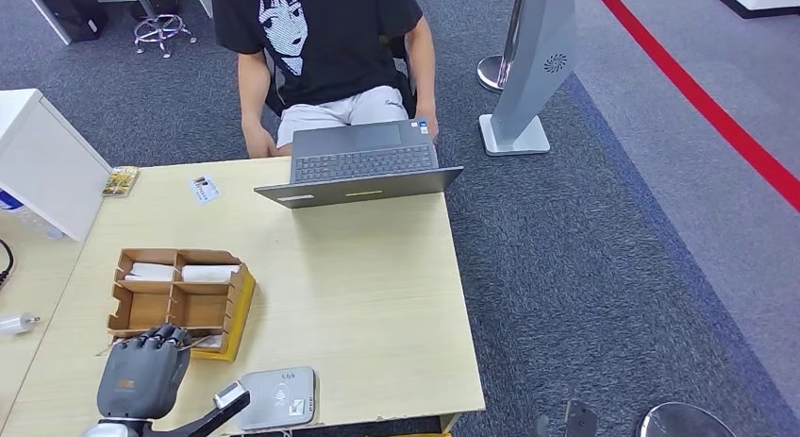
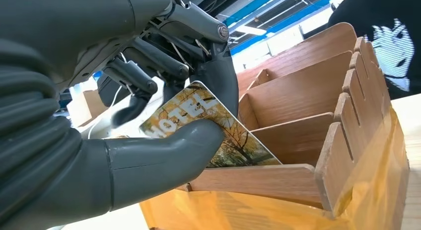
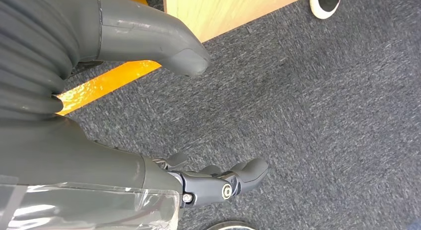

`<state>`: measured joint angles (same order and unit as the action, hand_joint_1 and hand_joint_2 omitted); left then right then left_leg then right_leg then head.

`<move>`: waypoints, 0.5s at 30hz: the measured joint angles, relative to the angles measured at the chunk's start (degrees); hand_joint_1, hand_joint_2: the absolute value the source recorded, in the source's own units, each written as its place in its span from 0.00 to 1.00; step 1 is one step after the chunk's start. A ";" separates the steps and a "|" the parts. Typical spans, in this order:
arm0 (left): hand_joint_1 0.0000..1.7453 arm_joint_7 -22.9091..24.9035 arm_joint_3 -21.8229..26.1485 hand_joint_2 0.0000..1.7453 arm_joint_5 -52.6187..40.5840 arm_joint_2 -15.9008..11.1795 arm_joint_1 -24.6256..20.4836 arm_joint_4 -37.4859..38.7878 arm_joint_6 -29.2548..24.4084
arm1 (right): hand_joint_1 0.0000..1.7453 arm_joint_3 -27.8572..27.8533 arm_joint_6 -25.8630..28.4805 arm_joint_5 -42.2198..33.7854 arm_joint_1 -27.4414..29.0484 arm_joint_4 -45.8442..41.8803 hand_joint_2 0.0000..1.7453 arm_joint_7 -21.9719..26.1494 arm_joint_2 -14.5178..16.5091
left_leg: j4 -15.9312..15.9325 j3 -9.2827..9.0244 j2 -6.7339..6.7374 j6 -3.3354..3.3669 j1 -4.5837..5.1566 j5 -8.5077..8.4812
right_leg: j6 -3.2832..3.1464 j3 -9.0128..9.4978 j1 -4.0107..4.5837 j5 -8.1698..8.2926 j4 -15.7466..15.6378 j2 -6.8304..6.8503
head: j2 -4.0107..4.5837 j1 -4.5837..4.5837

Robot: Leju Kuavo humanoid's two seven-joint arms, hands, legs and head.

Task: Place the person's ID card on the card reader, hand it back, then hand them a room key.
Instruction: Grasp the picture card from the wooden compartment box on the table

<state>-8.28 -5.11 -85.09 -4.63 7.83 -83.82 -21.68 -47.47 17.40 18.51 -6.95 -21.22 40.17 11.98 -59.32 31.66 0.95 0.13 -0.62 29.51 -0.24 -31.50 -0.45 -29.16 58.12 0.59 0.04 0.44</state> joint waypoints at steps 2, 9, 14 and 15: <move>1.00 -0.01 0.00 1.00 0.00 0.04 -0.01 -0.01 -0.04 | 0.00 0.00 -0.01 0.00 0.00 0.03 1.00 0.00 0.00 | 0.00 0.00 0.00 0.00 0.00 0.00 | 0.00 0.00 0.00 0.00 0.00 0.00 | 0.00 0.00; 1.00 -0.38 0.01 1.00 0.00 0.22 0.01 -0.05 -0.14 | 0.00 0.00 0.00 0.08 -0.01 0.06 1.00 0.00 0.00 | 0.00 0.00 0.00 0.00 0.00 0.00 | 0.00 0.00 0.00 0.00 0.00 0.00 | 0.01 -0.01; 1.00 -1.42 0.64 1.00 0.00 1.42 0.33 -3.33 -0.90 | 0.00 0.00 0.08 0.57 -0.04 0.17 1.00 0.00 0.00 | -0.01 0.02 -0.02 0.00 0.00 0.00 | 0.00 -0.01 0.00 0.00 0.00 0.02 | 0.00 -0.01; 1.00 -1.11 0.74 1.00 0.00 1.69 0.31 -5.12 -0.71 | 0.00 0.00 0.09 0.73 -0.08 0.23 1.00 0.00 0.00 | -0.01 0.02 -0.03 0.00 0.00 0.00 | 0.00 -0.01 0.00 0.00 0.00 0.03 | 0.00 -0.02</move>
<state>-9.39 -4.37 -85.09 -2.93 8.14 -88.94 -22.38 -47.47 17.50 19.24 -7.03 -20.98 40.17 11.98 -59.33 31.67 0.93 0.13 -0.63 29.51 -0.24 -31.52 -0.45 -29.16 58.12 0.62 0.04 0.42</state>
